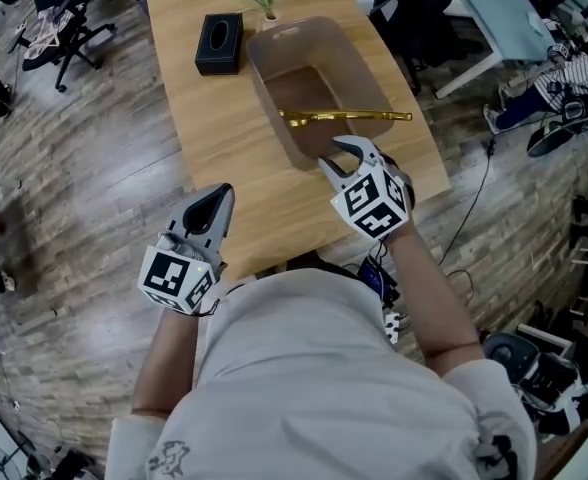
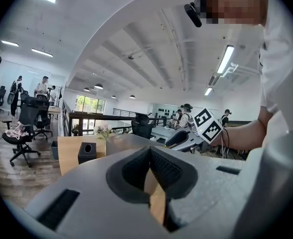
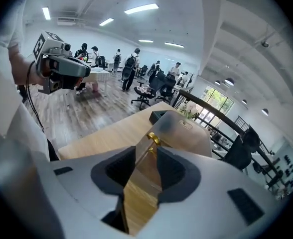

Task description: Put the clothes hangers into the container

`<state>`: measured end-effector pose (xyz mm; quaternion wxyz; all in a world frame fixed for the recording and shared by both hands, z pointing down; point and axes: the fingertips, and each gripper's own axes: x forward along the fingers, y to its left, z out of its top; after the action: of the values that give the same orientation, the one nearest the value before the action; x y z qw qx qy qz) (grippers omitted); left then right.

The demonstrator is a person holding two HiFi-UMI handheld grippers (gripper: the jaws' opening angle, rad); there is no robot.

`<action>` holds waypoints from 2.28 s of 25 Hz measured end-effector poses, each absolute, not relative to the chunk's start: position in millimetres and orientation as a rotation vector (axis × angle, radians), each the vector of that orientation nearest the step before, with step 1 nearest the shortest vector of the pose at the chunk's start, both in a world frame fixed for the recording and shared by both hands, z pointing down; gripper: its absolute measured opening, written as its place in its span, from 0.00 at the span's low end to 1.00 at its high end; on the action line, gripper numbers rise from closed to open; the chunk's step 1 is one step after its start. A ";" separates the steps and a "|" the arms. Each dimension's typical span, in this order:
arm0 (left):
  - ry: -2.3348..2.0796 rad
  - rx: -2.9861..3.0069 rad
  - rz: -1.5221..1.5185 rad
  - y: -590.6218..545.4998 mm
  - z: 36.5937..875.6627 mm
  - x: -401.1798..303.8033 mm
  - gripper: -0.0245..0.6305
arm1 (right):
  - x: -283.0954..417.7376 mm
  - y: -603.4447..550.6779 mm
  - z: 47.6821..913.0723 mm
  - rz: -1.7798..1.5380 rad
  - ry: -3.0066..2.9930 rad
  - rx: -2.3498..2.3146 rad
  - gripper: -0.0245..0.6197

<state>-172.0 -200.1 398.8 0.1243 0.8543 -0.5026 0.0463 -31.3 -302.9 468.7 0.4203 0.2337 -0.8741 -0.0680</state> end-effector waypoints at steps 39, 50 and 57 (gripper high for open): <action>-1.330 2.607 0.176 -120.5 381.7 -52.1 0.05 | 78.7 -155.3 389.6 -0.126 -2.562 0.862 0.05; -1.403 2.577 0.224 -89.9 381.6 -2.7 0.05 | 122.9 -127.8 381.4 -0.165 -2.633 0.787 0.05; -1.444 2.573 0.235 -67.1 377.3 9.7 0.05 | 141.3 -98.5 394.4 -0.152 -2.635 0.742 0.05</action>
<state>9.7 -67.1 377.3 0.0909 0.8657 -0.4859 0.0790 141.3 -98.5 394.4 0.1986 0.2651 -0.9420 -0.0545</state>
